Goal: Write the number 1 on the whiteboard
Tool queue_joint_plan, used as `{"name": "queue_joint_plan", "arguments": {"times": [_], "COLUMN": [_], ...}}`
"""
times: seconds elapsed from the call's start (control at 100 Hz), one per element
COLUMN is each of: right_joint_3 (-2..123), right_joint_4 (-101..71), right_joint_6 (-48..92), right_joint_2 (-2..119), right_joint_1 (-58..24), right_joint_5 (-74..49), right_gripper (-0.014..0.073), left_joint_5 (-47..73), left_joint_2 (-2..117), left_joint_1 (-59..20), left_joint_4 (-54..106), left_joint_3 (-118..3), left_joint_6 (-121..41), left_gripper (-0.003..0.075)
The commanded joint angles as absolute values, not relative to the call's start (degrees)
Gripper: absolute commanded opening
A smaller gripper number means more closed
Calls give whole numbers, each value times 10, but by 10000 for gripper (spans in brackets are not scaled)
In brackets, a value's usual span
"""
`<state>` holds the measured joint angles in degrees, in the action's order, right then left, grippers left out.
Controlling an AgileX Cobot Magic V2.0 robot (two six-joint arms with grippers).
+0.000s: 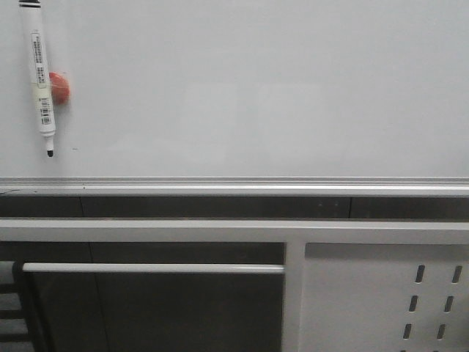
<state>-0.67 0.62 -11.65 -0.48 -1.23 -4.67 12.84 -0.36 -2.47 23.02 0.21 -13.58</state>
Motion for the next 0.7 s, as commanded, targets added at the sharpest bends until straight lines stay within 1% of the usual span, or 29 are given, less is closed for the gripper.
{"name": "queue_joint_plan", "arguments": {"times": [0.0,0.05,0.1,0.25,0.47,0.54,0.6,0.62,0.63,0.69], "right_joint_3": [-23,-23,-23,-23,2,23,48,57,63,87], "right_joint_4": [-56,-127,-183,-229,-218,-167,-131,-120,-113,-97], "right_joint_6": [-113,-120,-121,-122,-122,-122,-122,-122,-122,-122], "right_joint_2": [-16,-16,-16,-16,-16,-16,-16,-16,-15,-8], "right_joint_1": [-12,-12,-12,-12,-12,-12,-12,-12,-12,-12], "right_joint_5": [72,90,97,101,93,60,14,-4,-14,-45], "right_gripper": [-71,-71,-71,-71,-71,-60,-18,7,26,127], "left_joint_5": [44,41,41,35,26,65,116,127,141,160], "left_joint_2": [-19,-19,-19,-19,-19,-16,-3,4,9,43], "left_joint_1": [-25,-25,-25,-25,-25,-25,-25,-25,-25,-25], "left_joint_4": [418,496,532,633,643,601,554,540,533,523], "left_joint_3": [16,16,16,15,11,-7,-34,-44,-51,-83], "left_joint_6": [-131,-131,-131,-131,-134,-159,-190,-202,-209,-246], "left_gripper": [-18,-18,-18,-18,-12,32,105,124,153,231]}}
